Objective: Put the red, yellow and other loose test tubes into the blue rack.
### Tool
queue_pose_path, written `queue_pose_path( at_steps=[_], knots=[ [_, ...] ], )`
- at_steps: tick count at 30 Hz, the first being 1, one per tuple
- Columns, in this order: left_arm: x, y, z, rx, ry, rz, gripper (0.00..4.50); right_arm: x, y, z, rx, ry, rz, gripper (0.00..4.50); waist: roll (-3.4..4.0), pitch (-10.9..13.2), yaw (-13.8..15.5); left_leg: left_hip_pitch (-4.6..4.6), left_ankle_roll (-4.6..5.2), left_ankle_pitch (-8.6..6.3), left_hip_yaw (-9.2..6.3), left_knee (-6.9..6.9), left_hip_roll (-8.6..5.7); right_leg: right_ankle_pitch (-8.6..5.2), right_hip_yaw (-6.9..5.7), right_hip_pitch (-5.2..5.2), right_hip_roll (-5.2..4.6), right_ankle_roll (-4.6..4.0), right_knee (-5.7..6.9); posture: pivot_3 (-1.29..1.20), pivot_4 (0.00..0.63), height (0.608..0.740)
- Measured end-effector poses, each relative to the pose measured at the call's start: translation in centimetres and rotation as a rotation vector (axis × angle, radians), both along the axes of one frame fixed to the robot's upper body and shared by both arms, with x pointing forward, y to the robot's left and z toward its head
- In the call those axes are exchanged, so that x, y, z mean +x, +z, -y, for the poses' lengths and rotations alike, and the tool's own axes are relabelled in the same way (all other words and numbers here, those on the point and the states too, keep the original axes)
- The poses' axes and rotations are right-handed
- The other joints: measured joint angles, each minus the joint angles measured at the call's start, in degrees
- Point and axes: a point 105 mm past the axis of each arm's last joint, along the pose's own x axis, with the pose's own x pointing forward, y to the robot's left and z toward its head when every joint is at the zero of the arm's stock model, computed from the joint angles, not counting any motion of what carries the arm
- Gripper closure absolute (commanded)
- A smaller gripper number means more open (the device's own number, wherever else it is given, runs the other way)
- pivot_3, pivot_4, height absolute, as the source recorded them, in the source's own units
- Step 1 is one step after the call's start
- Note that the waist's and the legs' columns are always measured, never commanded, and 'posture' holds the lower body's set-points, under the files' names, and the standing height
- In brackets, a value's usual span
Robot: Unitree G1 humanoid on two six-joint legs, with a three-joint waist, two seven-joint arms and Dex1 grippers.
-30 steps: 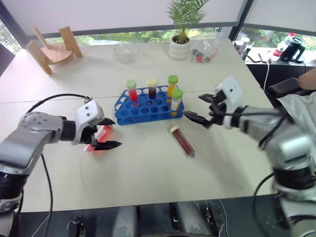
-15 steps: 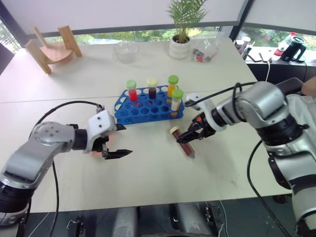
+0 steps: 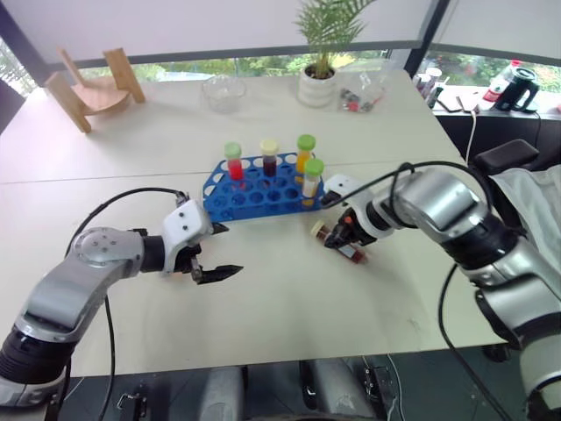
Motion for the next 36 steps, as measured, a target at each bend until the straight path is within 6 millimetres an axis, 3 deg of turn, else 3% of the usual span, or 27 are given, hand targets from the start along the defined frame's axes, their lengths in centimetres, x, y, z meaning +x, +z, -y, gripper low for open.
queue_pose_path(
  at_steps=[2,4,6,8,12,16,26,36],
  knots=[
    [0.2,-0.6,-1.6,0.010,0.051,-0.040,0.00,-1.7,1.8,-2.3,0.239,0.168,0.057,3.64,0.03,0.05,0.03,-0.14,0.01,-0.01,-0.02,-0.07,0.01,0.00,-0.02,-0.16,0.02,0.01,-0.05,0.00,0.150,0.740],
    [0.7,-0.4,-2.7,-0.001,0.092,-0.050,0.00,-2.2,5.8,-5.7,0.480,0.281,0.239,3.64,0.07,0.07,-0.87,-0.12,0.01,-0.01,0.02,-0.11,0.10,0.01,0.03,-0.25,0.10,-0.01,0.02,0.00,0.150,0.740],
    [1.3,0.2,-3.8,-0.022,0.117,-0.054,0.00,-2.0,10.6,-8.4,0.731,0.262,0.517,3.64,0.05,0.06,-1.17,-0.08,-0.03,0.02,-0.08,-0.13,0.13,0.00,-0.01,-0.24,0.15,-0.03,0.13,0.00,0.150,0.740],
    [1.9,0.8,-4.7,-0.024,0.141,-0.044,0.00,-1.6,12.1,-9.2,0.826,0.184,0.658,3.64,0.03,0.05,-0.97,-0.08,-0.10,0.06,-0.07,-0.12,0.10,0.00,-0.03,-0.22,0.10,-0.03,0.15,0.00,0.150,0.740],
    [3.2,1.5,-6.3,-0.021,0.178,-0.050,0.00,1.5,10.3,-9.5,0.894,-0.167,0.811,3.64,-0.01,0.02,-0.13,-0.15,-0.26,0.15,-0.02,-0.07,-0.04,0.02,-0.02,-0.20,-0.05,0.00,0.12,0.00,0.150,0.740],
    [3.7,2.3,-6.1,-0.022,0.152,-0.034,0.00,3.0,8.2,-9.9,0.853,-0.304,0.859,3.64,0.00,0.03,-0.20,-0.15,-0.32,0.18,-0.02,-0.10,-0.07,0.04,-0.01,-0.22,-0.07,0.05,0.11,0.00,0.150,0.740],
    [4.0,1.9,-5.5,-0.010,0.135,-0.038,0.00,4.5,5.2,-10.7,0.794,-0.348,0.914,3.64,0.00,0.03,-0.45,-0.13,-0.31,0.18,-0.02,-0.16,0.00,0.03,0.00,-0.24,0.00,0.03,0.11,0.00,0.150,0.740],
    [3.9,1.4,-5.2,-0.018,0.148,-0.040,0.00,5.5,4.6,-11.2,0.780,-0.329,0.973,3.64,-0.01,0.02,-0.45,-0.12,-0.31,0.18,-0.02,-0.15,0.00,0.04,0.01,-0.24,-0.01,0.03,0.12,0.00,0.150,0.740]
  ],
)
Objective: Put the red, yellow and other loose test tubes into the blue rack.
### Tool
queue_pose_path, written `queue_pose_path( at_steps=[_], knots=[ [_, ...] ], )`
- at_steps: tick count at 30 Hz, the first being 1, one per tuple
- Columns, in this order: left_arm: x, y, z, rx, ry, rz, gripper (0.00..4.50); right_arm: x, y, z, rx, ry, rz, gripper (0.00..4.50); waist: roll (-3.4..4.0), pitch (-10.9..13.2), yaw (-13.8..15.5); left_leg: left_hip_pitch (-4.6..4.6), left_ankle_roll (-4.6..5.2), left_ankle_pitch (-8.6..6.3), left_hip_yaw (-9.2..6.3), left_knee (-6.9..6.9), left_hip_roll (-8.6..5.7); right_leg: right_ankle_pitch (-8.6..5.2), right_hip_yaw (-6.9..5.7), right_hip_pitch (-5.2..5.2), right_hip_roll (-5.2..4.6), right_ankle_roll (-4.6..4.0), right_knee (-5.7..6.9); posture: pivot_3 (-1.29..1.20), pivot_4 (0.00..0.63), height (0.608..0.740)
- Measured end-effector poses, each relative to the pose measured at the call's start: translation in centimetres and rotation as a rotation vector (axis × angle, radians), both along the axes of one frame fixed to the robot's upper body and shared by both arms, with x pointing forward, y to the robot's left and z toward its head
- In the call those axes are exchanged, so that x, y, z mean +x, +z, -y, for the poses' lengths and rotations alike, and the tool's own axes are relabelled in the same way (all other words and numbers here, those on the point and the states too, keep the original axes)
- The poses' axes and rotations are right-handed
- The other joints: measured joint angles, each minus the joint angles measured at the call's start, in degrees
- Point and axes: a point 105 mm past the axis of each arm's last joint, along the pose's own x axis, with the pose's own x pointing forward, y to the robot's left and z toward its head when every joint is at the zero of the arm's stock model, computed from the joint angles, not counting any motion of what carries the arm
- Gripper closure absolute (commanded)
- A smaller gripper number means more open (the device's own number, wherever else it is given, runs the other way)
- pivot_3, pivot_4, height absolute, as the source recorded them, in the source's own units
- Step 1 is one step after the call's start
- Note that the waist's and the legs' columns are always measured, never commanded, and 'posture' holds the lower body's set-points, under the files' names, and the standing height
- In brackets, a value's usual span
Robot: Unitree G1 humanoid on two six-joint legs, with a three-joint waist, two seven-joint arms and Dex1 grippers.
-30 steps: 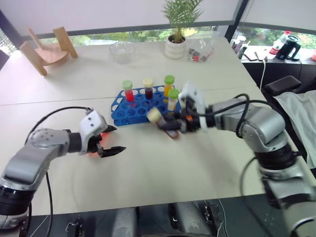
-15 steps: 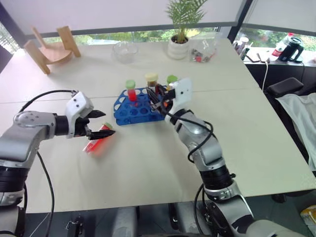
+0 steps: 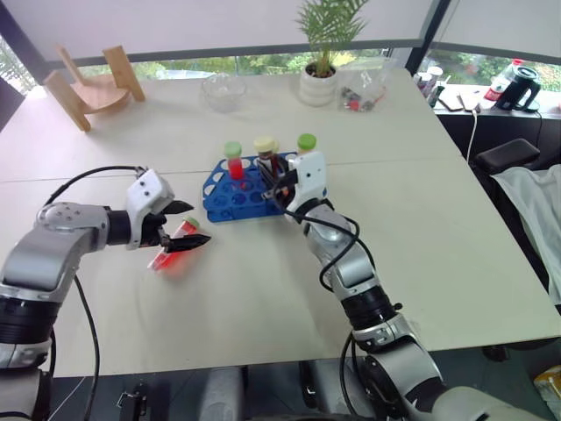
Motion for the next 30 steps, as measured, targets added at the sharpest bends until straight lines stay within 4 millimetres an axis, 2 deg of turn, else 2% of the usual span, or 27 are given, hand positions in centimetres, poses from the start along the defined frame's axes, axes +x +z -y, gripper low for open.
queue_pose_path(
  at_steps=[6,9,13,22,26,28,30],
  knots=[
    [0.1,0.0,0.0,0.002,0.011,0.005,0.00,0.0,-0.1,-0.2,-0.003,-0.001,0.021,3.64,0.00,0.00,-0.06,0.02,0.00,0.00,0.00,0.01,0.00,0.00,0.01,0.00,0.01,0.00,0.04,0.00,0.150,0.740],
    [0.1,0.0,0.0,0.002,0.012,0.005,0.00,0.0,-0.2,-0.2,-0.008,-0.003,0.026,2.21,0.00,0.00,-0.02,0.02,0.00,0.00,0.00,0.01,0.00,0.00,0.01,0.00,0.00,0.00,0.04,0.00,0.150,0.740],
    [0.1,0.0,0.0,0.001,0.012,0.003,0.00,-0.3,-1.2,0.1,-0.013,-0.012,0.004,0.09,0.01,0.00,0.01,0.02,0.00,0.00,0.00,0.01,0.00,0.00,0.01,0.00,0.00,0.00,0.04,0.00,0.150,0.740],
    [0.1,0.0,0.0,0.001,0.013,0.003,0.00,-1.4,-0.1,0.4,0.009,-0.007,0.036,0.03,0.00,0.00,0.04,0.01,0.00,0.00,-0.01,0.01,0.00,0.00,0.01,0.00,0.00,0.00,0.04,0.00,0.150,0.740],
    [0.1,0.0,0.0,-0.003,0.013,0.003,0.00,-1.1,-0.5,0.2,-0.010,-0.002,-0.001,0.03,0.01,0.00,0.04,0.01,0.00,0.00,0.00,0.01,0.00,0.00,0.01,0.00,0.00,0.00,0.04,0.00,0.150,0.740],
    [0.1,-0.1,0.1,-0.007,0.012,0.004,0.00,-0.8,-0.2,-0.1,-0.023,0.002,-0.017,0.59,0.01,0.00,0.01,0.01,0.00,0.00,0.00,0.01,0.00,0.00,0.01,0.00,0.00,0.00,0.04,0.00,0.150,0.740],
    [0.2,0.0,0.1,-0.007,0.013,0.005,0.00,-0.6,0.3,-0.4,-0.029,0.000,-0.025,1.44,0.01,0.00,0.02,0.02,0.00,0.00,-0.01,0.01,0.00,0.00,0.01,0.00,0.00,0.00,0.04,0.00,0.150,0.740]
  ],
)
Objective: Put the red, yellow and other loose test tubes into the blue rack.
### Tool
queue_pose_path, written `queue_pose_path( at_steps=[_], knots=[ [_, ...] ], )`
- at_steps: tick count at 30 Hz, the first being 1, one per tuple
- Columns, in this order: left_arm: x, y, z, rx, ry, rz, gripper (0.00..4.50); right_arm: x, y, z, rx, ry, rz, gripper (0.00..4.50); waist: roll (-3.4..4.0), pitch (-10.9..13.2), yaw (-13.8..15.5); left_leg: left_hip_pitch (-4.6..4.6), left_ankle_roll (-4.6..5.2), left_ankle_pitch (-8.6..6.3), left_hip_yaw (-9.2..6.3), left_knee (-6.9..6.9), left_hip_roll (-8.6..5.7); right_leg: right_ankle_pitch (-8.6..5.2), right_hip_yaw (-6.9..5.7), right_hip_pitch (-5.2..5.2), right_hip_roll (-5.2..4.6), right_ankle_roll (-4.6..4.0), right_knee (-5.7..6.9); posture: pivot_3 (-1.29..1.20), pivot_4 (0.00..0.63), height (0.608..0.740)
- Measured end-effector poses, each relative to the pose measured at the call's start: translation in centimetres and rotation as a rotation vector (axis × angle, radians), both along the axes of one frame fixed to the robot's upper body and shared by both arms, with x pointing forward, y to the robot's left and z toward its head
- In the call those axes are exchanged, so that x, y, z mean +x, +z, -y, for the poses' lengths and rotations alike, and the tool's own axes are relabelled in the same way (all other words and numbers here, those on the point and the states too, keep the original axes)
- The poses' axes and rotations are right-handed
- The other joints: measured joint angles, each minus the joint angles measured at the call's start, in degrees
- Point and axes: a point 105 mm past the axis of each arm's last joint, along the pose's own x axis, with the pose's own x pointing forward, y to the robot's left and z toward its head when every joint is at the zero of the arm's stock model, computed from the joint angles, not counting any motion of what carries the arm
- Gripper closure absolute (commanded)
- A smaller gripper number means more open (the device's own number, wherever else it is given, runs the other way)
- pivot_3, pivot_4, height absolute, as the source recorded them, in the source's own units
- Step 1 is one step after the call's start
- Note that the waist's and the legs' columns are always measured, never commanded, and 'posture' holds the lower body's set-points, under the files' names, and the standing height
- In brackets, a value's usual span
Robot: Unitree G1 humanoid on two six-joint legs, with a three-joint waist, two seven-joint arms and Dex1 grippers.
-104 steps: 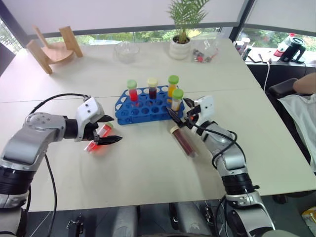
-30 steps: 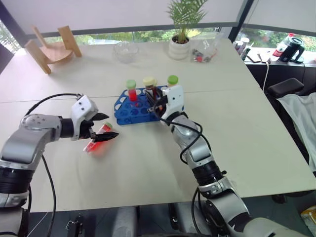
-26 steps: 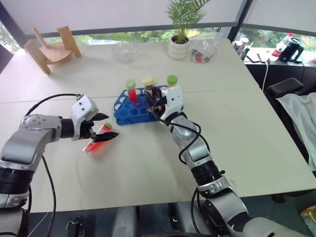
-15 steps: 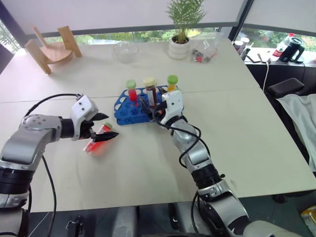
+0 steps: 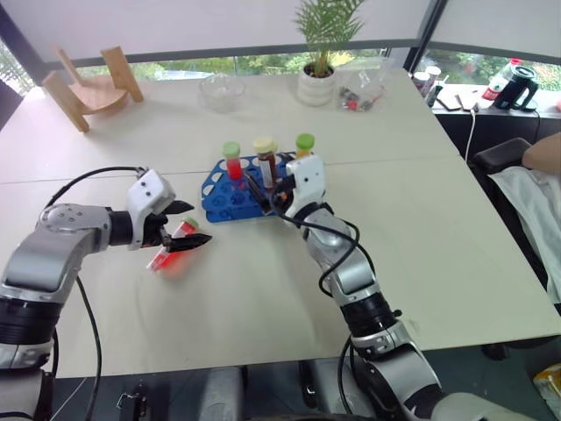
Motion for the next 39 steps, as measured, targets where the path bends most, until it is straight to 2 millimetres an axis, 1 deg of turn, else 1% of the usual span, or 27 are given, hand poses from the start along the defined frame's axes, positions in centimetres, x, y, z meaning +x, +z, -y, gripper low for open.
queue_pose_path(
  at_steps=[3,4,5,7,13,20,25,30,39],
  knots=[
    [0.0,0.0,0.0,0.000,0.002,0.001,0.00,0.3,0.1,0.1,-0.010,-0.023,-0.016,3.11,0.00,0.00,0.07,-0.01,0.00,0.00,0.00,-0.01,0.00,0.00,0.00,0.00,-0.01,0.00,-0.01,0.00,0.150,0.740],
    [0.0,0.0,0.0,0.000,0.005,0.002,0.00,0.4,0.1,0.2,-0.012,-0.030,-0.020,3.60,0.00,0.00,0.08,-0.01,0.00,0.00,0.00,-0.01,0.00,0.00,0.00,0.00,-0.01,0.00,-0.01,0.00,0.150,0.740],
    [0.1,0.0,0.0,-0.001,0.007,0.004,0.00,0.4,0.1,0.2,-0.015,-0.033,-0.022,3.77,0.00,0.00,0.08,-0.01,0.00,0.00,0.00,0.00,-0.01,0.00,0.00,0.00,-0.02,0.00,-0.01,0.00,0.150,0.740],
    [0.1,-0.1,0.0,-0.001,0.011,0.003,0.00,0.4,0.2,0.2,-0.018,-0.034,-0.020,3.77,0.00,0.00,0.08,-0.01,0.00,0.00,0.00,0.00,-0.01,0.00,0.00,0.00,-0.02,0.00,-0.01,0.00,0.150,0.740],
    [0.0,-0.5,-0.1,0.000,0.019,-0.006,0.00,-1.0,0.8,0.9,0.017,-0.034,0.030,3.77,0.00,0.00,0.04,-0.02,0.00,0.00,0.00,-0.01,0.00,0.00,0.00,0.00,-0.02,0.00,-0.04,0.00,0.150,0.740],
    [0.0,-0.4,-0.1,0.001,0.017,-0.003,0.00,-1.2,1.8,0.9,0.092,-0.037,0.071,3.77,0.00,0.00,0.00,-0.01,0.00,0.00,-0.01,-0.01,0.00,0.00,0.00,0.00,0.00,0.00,-0.01,0.00,0.150,0.740],
    [0.2,0.0,0.0,0.001,0.012,0.008,0.00,-1.0,1.1,0.7,0.124,-0.033,0.046,3.77,0.00,0.00,0.00,0.00,0.00,0.00,0.00,-0.01,0.00,0.00,0.00,0.00,-0.01,0.00,-0.01,0.00,0.150,0.740],
    [0.1,0.0,-0.1,0.004,0.010,0.004,0.00,-0.7,-0.1,0.8,0.135,-0.046,0.006,3.77,0.00,0.00,0.00,-0.01,0.00,0.00,0.00,-0.01,0.00,0.00,0.00,0.00,-0.01,0.00,-0.01,0.00,0.150,0.740],
    [0.0,0.1,-0.4,0.016,0.008,-0.003,0.00,-0.5,-0.9,1.1,0.143,-0.064,0.000,3.77,0.00,0.00,-0.01,0.00,0.00,0.00,0.00,-0.02,0.00,0.00,0.00,0.00,0.00,0.00,-0.01,0.00,0.150,0.740]
  ],
)
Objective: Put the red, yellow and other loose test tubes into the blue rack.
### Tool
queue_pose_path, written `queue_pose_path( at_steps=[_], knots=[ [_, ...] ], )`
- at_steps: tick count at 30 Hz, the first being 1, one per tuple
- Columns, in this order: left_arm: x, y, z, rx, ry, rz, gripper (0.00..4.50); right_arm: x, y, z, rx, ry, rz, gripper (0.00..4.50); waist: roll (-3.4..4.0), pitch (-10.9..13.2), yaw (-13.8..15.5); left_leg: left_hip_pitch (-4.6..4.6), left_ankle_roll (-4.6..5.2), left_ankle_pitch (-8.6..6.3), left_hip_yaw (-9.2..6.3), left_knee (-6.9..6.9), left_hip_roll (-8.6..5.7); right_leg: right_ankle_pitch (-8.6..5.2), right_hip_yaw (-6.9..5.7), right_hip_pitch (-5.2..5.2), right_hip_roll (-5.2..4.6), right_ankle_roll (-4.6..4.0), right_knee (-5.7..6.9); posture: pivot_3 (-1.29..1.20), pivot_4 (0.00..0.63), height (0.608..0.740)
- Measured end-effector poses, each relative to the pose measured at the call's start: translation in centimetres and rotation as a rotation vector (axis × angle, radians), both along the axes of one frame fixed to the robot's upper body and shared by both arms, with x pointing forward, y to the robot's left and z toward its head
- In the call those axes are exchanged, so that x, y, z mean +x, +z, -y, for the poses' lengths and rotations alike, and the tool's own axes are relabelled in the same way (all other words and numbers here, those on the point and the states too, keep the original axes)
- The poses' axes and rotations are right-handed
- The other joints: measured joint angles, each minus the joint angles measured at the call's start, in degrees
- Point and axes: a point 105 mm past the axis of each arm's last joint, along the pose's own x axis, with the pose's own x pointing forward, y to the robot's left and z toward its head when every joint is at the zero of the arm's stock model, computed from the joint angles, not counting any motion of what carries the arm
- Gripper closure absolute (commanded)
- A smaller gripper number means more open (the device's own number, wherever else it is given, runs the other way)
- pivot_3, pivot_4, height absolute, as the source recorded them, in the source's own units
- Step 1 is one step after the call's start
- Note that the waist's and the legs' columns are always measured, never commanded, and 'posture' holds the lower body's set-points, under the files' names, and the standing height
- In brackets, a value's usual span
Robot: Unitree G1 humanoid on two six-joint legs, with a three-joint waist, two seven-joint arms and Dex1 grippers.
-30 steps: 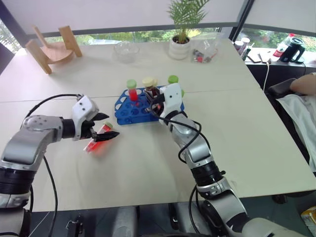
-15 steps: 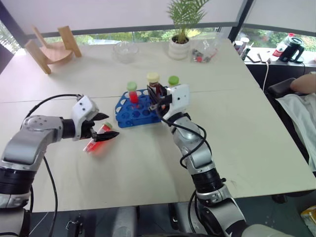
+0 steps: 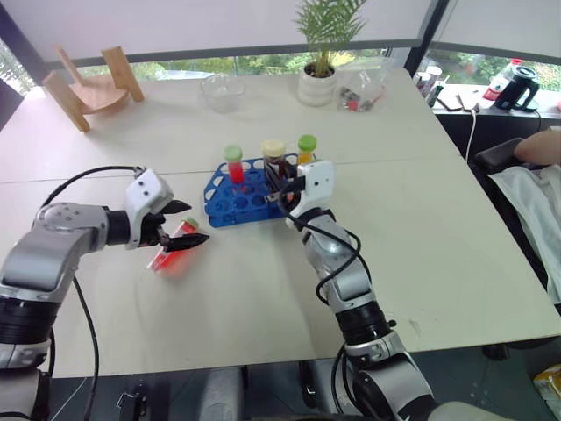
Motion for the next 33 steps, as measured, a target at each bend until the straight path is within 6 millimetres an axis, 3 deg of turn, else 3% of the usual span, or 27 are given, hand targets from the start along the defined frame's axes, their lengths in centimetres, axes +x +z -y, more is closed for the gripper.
queue_pose_path(
  at_steps=[10,17,21,26,30,33],
  knots=[
    [0.0,-0.1,-0.1,0.002,0.006,-0.010,0.00,-0.2,-0.7,0.1,0.007,-0.004,-0.014,3.77,0.00,0.00,0.02,0.00,0.00,0.00,0.00,0.00,0.00,0.00,0.00,0.00,0.00,0.00,0.00,0.00,0.150,0.740],
    [0.5,0.8,-0.3,-0.027,0.034,-0.005,0.00,-0.9,-1.3,-0.1,-0.027,0.022,-0.013,0.13,0.00,0.00,0.05,-0.01,0.00,0.00,0.00,0.02,0.00,0.00,0.00,0.00,0.00,0.00,0.00,0.00,0.150,0.740],
    [1.1,3.2,-0.9,-0.067,0.074,0.019,0.00,-2.2,0.1,0.3,-0.073,0.069,0.049,0.03,0.00,0.00,0.09,-0.02,0.00,0.00,-0.02,0.02,0.00,0.00,-0.02,0.00,0.00,0.00,-0.01,0.00,0.150,0.740],
    [0.8,5.4,-2.5,0.010,0.141,-0.023,0.00,-5.2,1.0,2.2,-0.206,0.201,0.071,0.03,0.00,0.00,0.11,-0.02,0.01,0.00,-0.02,0.02,-0.01,0.00,-0.02,0.01,0.01,0.01,-0.03,0.00,0.150,0.740],
    [0.7,5.3,-2.6,0.138,0.204,-0.148,0.00,-8.0,2.4,3.6,-0.301,0.385,0.047,0.03,-0.01,0.00,0.24,0.03,0.01,-0.01,-0.04,0.08,-0.04,-0.01,-0.04,0.13,0.00,0.02,-0.02,0.00,0.150,0.740],
    [0.2,4.2,-2.4,0.222,0.215,-0.269,0.00,-10.4,1.7,3.9,-0.382,0.588,-0.058,0.03,0.00,0.01,0.07,0.06,0.05,-0.03,-0.03,0.06,-0.04,-0.02,-0.03,0.14,0.02,0.02,-0.04,0.00,0.150,0.740]
  ],
)
